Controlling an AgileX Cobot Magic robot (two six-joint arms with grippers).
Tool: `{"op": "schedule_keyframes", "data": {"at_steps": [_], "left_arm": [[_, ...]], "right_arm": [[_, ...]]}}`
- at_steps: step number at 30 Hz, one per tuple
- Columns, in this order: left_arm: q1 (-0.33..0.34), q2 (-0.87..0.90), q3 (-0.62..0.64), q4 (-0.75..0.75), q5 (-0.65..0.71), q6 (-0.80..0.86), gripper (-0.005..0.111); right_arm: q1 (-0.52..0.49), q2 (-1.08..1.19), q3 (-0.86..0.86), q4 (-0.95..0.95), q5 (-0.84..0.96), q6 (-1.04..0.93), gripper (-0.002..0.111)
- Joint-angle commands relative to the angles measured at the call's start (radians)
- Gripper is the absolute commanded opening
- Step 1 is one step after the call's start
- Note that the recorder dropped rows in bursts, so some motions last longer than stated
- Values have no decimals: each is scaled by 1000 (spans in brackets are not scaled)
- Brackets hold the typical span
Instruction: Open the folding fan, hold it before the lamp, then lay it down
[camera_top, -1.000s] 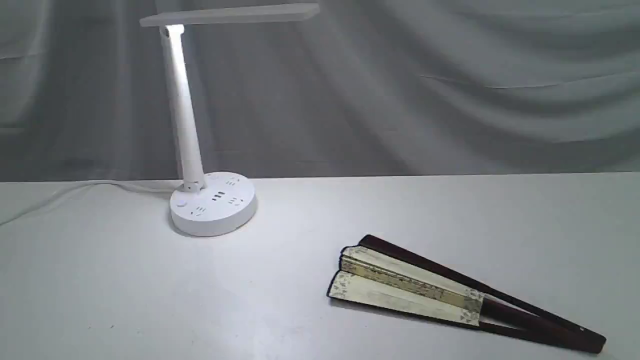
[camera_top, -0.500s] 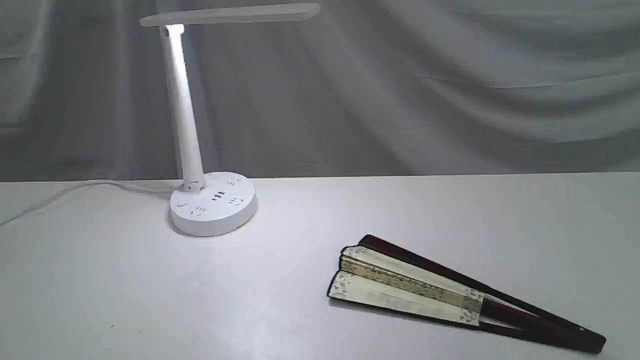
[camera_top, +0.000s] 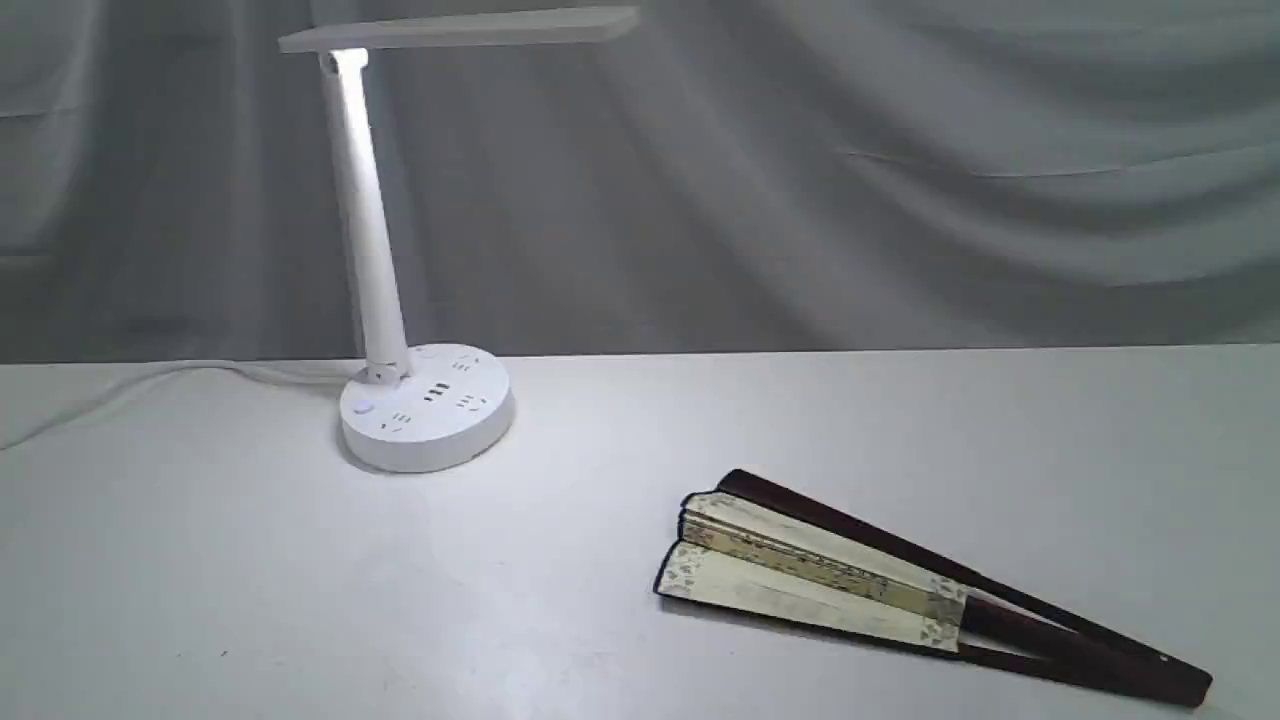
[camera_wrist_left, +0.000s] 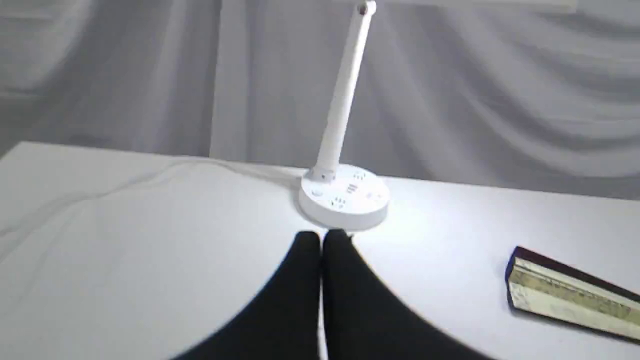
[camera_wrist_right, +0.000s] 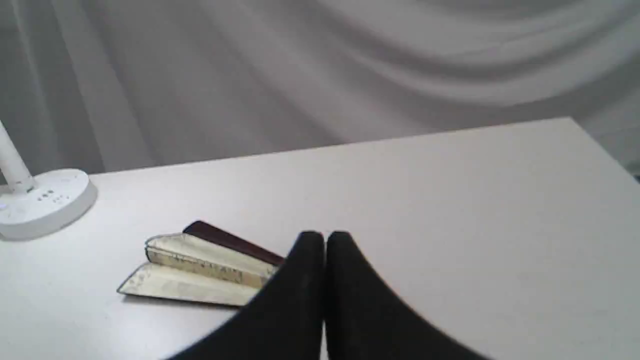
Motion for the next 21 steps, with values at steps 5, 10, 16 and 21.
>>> {"op": "schedule_keyframes", "data": {"at_steps": [5, 10, 16, 21], "left_arm": [[-7, 220, 0, -111, -40, 60, 0], [-7, 368, -16, -126, -38, 81, 1], [-7, 516, -83, -126, -37, 115, 9], [-7, 618, -151, -126, -8, 133, 15]], "right_arm": [[-3, 211, -32, -7, -21, 6, 0], [-3, 343, -66, -7, -25, -1, 10], [-3, 482, -142, -7, -34, -10, 30], [-3, 619, -194, 33, -17, -71, 35]]}}
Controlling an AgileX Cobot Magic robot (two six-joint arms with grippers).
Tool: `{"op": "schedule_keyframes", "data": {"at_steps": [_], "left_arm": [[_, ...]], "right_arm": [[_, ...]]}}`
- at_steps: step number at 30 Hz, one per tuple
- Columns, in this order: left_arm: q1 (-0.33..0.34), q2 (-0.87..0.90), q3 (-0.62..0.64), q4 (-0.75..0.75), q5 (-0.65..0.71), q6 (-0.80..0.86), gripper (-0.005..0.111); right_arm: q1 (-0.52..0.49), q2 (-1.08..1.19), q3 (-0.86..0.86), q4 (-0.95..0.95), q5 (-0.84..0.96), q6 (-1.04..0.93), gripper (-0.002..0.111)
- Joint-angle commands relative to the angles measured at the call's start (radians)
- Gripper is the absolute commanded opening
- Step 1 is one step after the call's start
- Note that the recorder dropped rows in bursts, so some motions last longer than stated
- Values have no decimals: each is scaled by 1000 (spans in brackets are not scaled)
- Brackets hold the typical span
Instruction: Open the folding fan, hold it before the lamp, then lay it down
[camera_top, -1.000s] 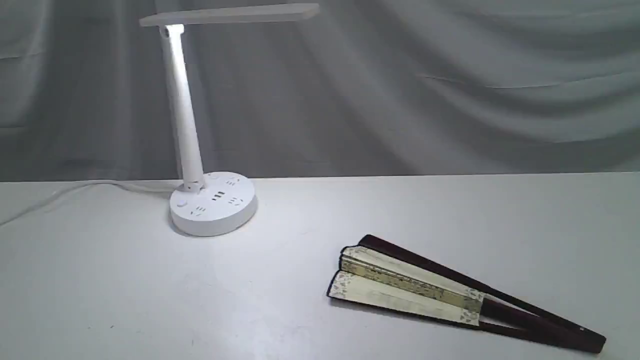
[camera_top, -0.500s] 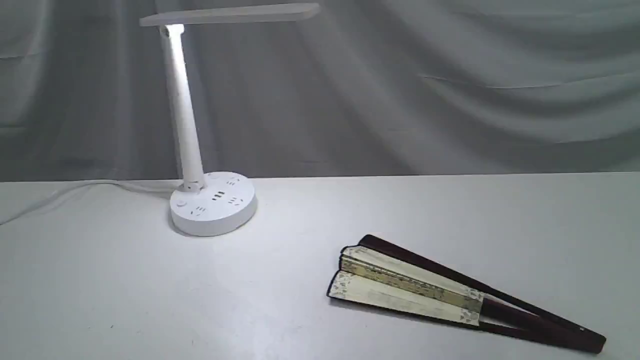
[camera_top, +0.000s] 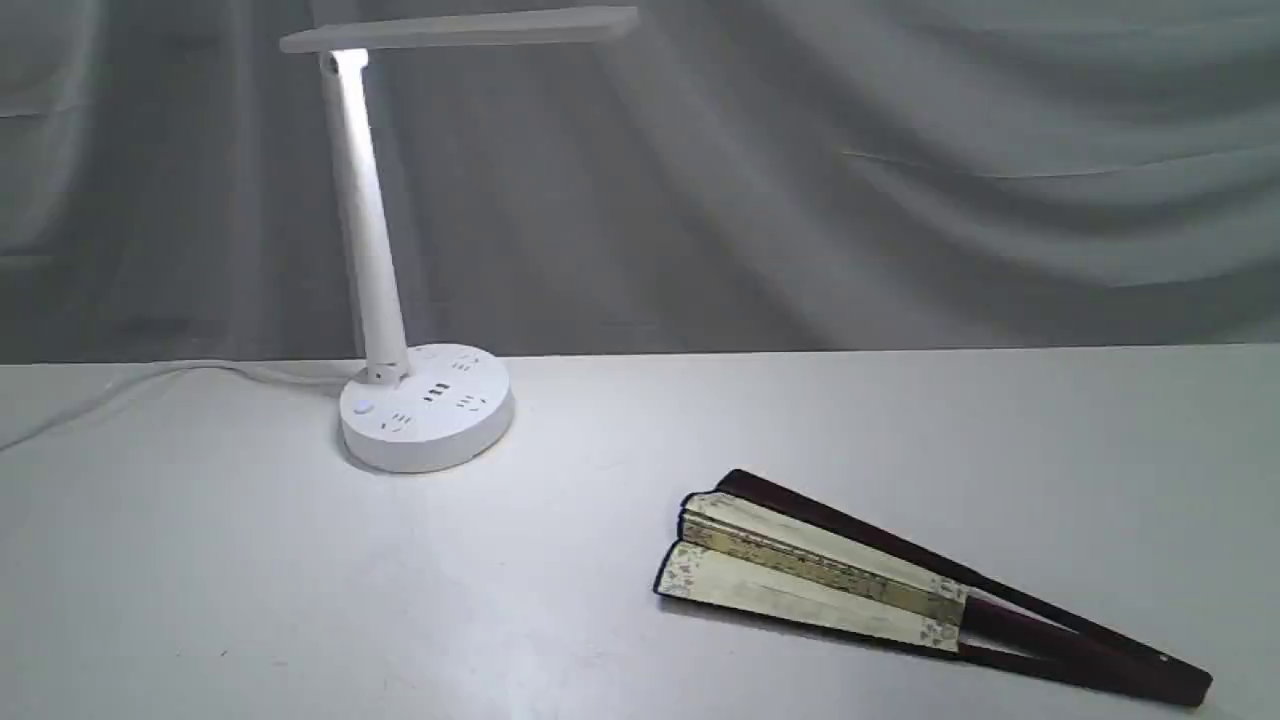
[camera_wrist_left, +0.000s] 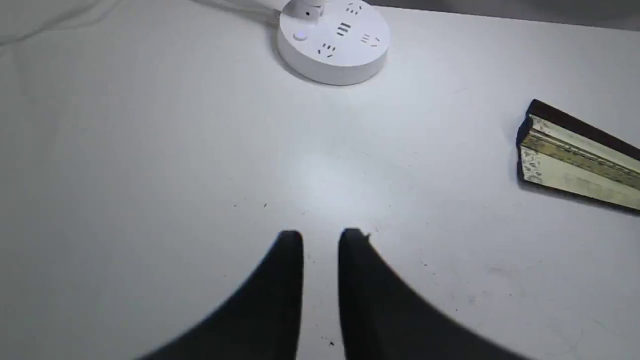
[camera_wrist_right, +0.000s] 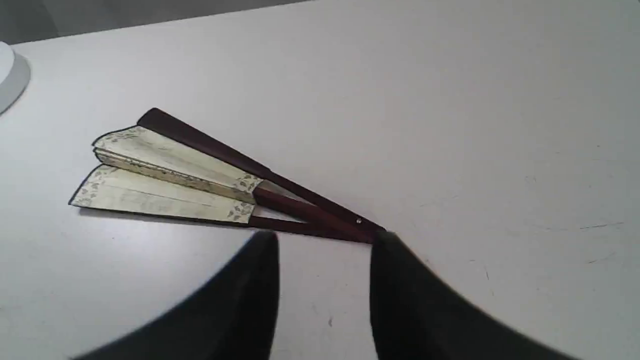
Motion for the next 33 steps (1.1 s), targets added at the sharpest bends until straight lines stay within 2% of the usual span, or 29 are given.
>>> {"op": "schedule_keyframes", "data": {"at_steps": [1, 9, 22, 33], "left_arm": [[-7, 77, -49, -9, 17, 15, 15], [-7, 220, -77, -74, 41, 84, 15], [-7, 309, -77, -91, 43, 89, 15], [-7, 379, -77, -91, 43, 89, 10]], "right_arm": [[-3, 97, -31, 47, -3, -69, 35], [-3, 333, -82, 287, -17, -284, 35], [-3, 685, -267, 303, -2, -293, 35], [-3, 903, -381, 358, -2, -315, 35]]}}
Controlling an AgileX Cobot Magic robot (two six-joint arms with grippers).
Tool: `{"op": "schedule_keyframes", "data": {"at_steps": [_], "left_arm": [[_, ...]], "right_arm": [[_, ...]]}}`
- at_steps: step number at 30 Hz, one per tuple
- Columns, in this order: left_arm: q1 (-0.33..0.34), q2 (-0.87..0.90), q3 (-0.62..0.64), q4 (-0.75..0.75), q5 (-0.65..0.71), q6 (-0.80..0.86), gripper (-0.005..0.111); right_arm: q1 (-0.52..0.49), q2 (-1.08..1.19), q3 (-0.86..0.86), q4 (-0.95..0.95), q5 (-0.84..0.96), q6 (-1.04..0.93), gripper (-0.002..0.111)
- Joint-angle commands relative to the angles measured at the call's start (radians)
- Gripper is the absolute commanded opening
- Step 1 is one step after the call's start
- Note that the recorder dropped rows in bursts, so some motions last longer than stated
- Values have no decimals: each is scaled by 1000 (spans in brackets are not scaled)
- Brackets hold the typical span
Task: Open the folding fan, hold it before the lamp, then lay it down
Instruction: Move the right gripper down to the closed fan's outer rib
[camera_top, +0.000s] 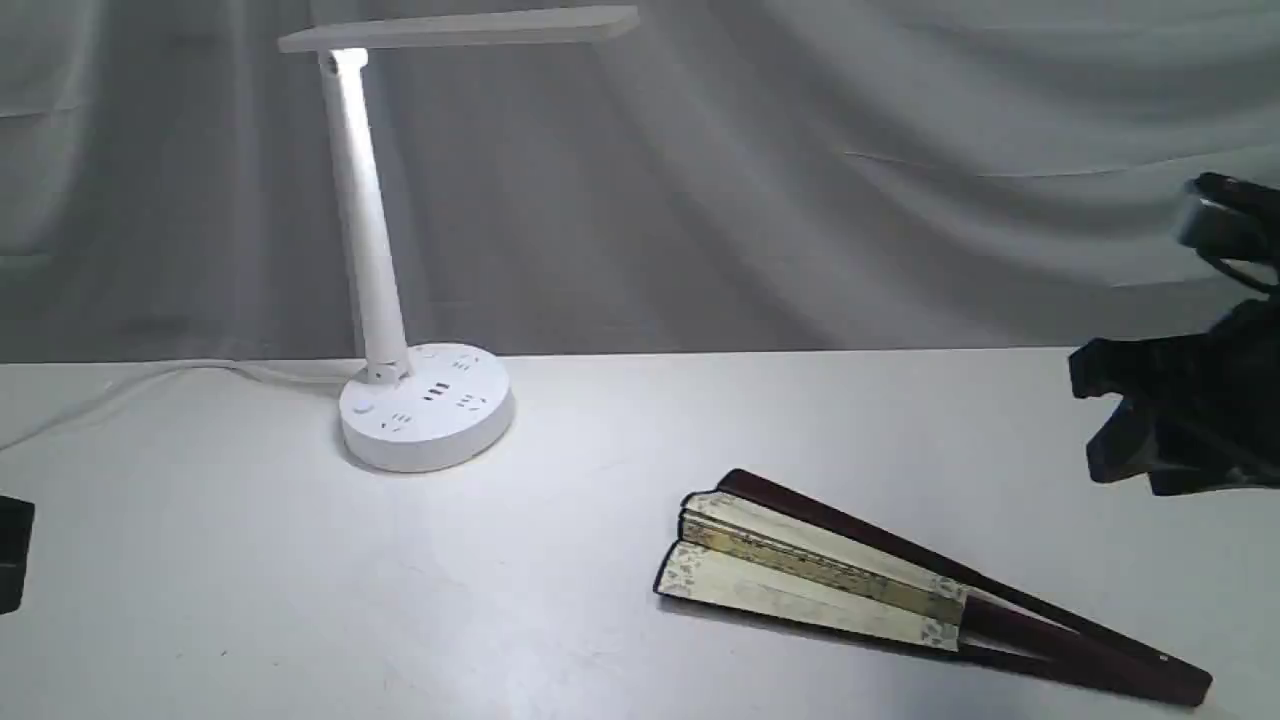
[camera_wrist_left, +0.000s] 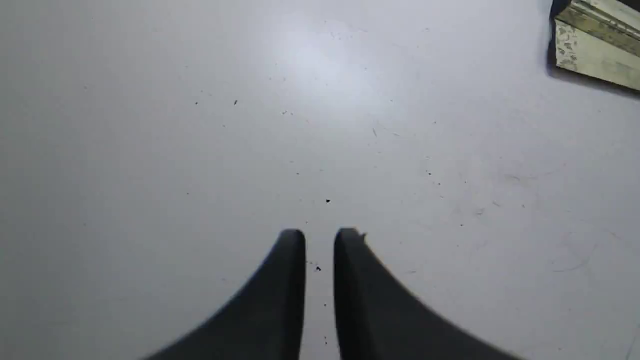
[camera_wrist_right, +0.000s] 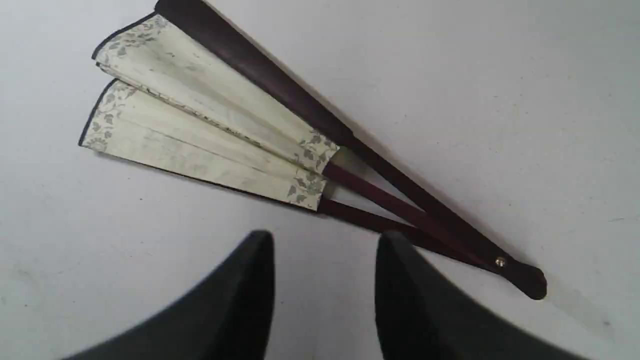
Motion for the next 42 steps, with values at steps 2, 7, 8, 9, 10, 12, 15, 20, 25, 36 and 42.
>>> {"op": "schedule_keyframes", "data": {"at_steps": [2, 7, 8, 9, 10, 12, 15, 20, 25, 36, 42], "left_arm": [[-4, 13, -6, -9, -3, 6, 10], [-4, 13, -6, -9, 16, 1, 10], [-4, 13, -6, -9, 20, 1, 10], [-4, 13, -6, -9, 22, 1, 10], [-4, 13, -6, -9, 24, 1, 10], [-4, 13, -6, -9, 24, -19, 10], [-4, 13, -6, -9, 24, -19, 10], [-25, 34, -6, 5, 29, -24, 10], [-122, 92, -7, 22, -16, -66, 10], [-329, 232, -53, 243, -52, -289, 10], [-413, 250, -54, 240, -111, -291, 10]], "right_arm": [[-3, 79, -36, 17, 0, -17, 35], [-3, 197, -107, 30, 41, -43, 35], [-3, 216, -119, 33, 49, -51, 35], [-3, 242, -140, 44, 59, -67, 35], [-3, 258, -152, 55, 64, -73, 35], [-3, 296, -180, 85, 70, -98, 35], [-3, 349, -219, 136, 75, -149, 35], [-5, 433, -269, 149, 76, -186, 35], [-5, 500, -306, 162, 80, -195, 35], [-5, 591, -308, 247, 33, -334, 35], [-5, 664, -382, 280, 89, -354, 35]]}}
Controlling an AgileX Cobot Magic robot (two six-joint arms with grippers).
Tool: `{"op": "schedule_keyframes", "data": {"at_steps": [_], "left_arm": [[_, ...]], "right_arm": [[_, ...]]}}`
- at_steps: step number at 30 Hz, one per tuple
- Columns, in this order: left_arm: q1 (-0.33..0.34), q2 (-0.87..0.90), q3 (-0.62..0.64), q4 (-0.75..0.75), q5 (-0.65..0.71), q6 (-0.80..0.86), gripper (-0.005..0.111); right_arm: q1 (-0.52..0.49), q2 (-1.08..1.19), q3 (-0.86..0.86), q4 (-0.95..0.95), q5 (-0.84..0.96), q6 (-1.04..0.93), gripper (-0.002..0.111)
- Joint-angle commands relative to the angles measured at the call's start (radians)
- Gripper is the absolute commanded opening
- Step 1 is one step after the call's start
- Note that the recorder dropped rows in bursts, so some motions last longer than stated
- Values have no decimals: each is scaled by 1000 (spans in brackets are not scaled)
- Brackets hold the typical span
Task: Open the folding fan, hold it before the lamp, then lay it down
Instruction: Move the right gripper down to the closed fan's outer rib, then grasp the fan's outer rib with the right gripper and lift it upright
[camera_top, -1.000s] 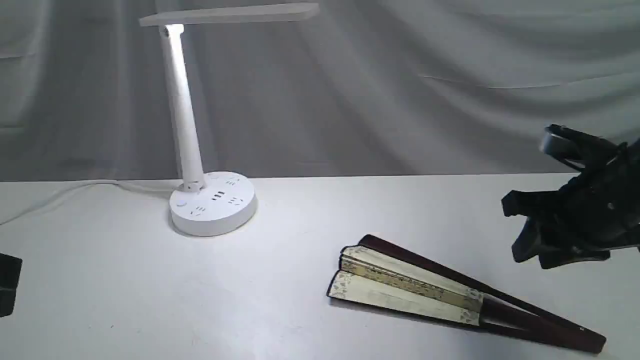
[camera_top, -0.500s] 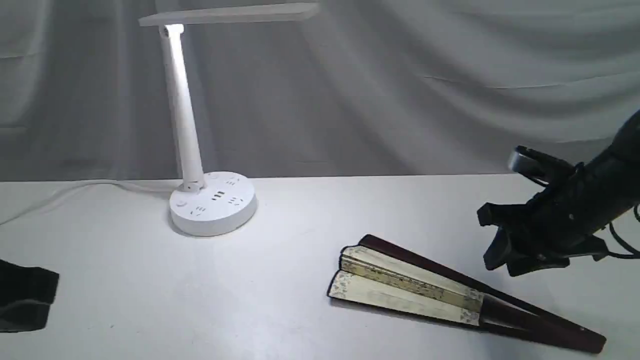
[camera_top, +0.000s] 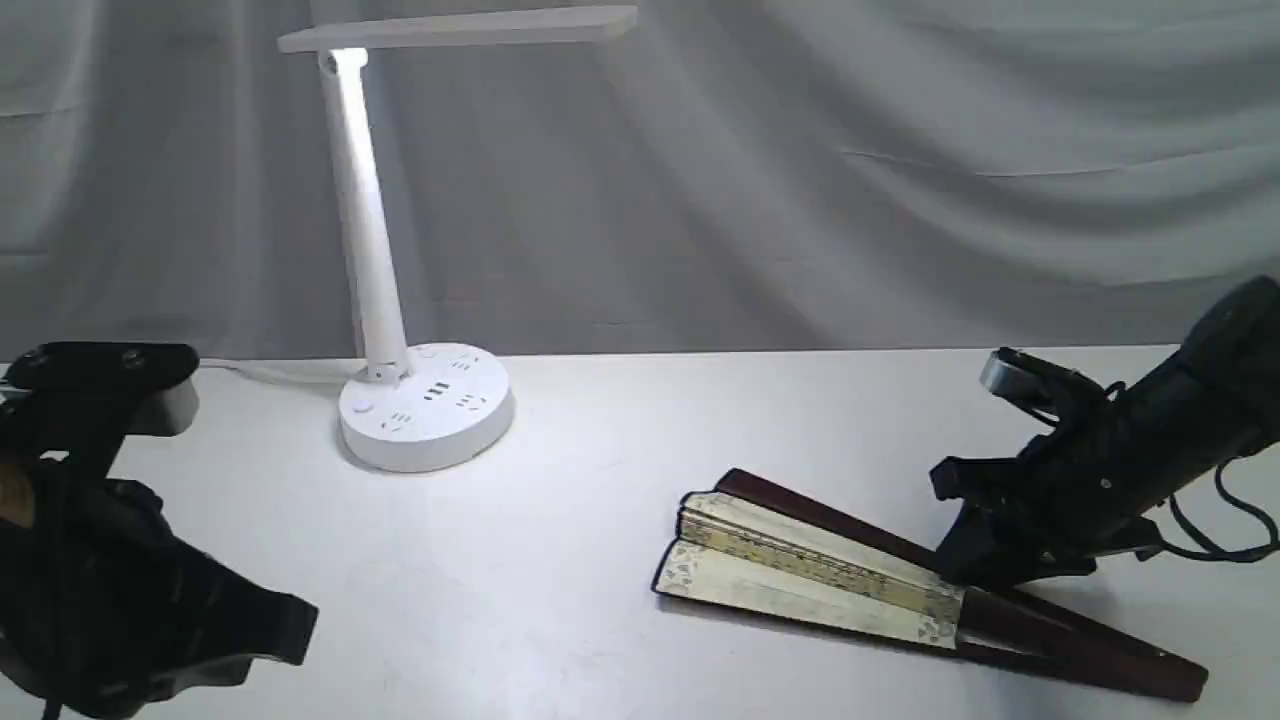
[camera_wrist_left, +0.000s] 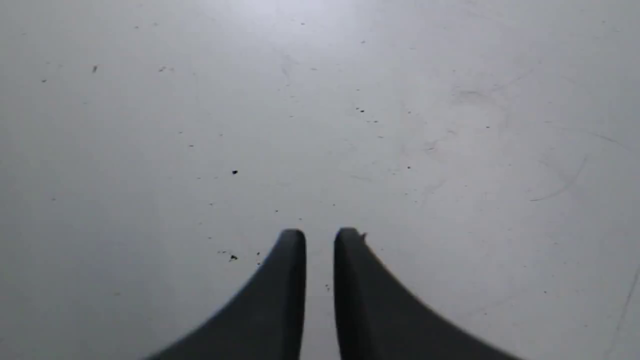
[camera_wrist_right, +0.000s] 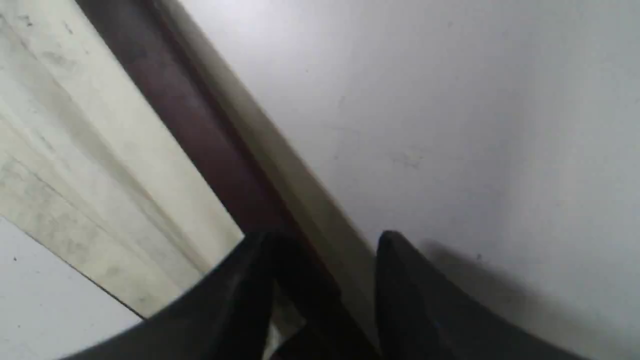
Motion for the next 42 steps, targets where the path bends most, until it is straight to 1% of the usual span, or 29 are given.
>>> {"op": "schedule_keyframes", "data": {"at_steps": [1, 8, 12, 20, 31, 37, 42], "left_arm": [[-34, 3, -9, 6, -43, -16, 10], [-38, 3, -9, 8, -52, -11, 10], [-38, 3, -9, 10, -63, -5, 10], [-38, 3, -9, 10, -92, -5, 10], [-38, 3, -9, 6, -90, -5, 10], [-38, 3, -9, 6, -90, -5, 10], [-38, 3, -9, 6, -86, -5, 10]], "right_arm": [[-3, 40, -56, 49, 47, -23, 35], [-3, 105, -123, 123, 168, -62, 35], [-3, 117, -123, 136, 189, -85, 35], [-3, 120, -123, 205, 314, -167, 35], [-3, 120, -123, 186, 379, -171, 34], [-2, 140, -123, 174, 383, -158, 25], [-2, 155, -123, 182, 383, -170, 7]]}}
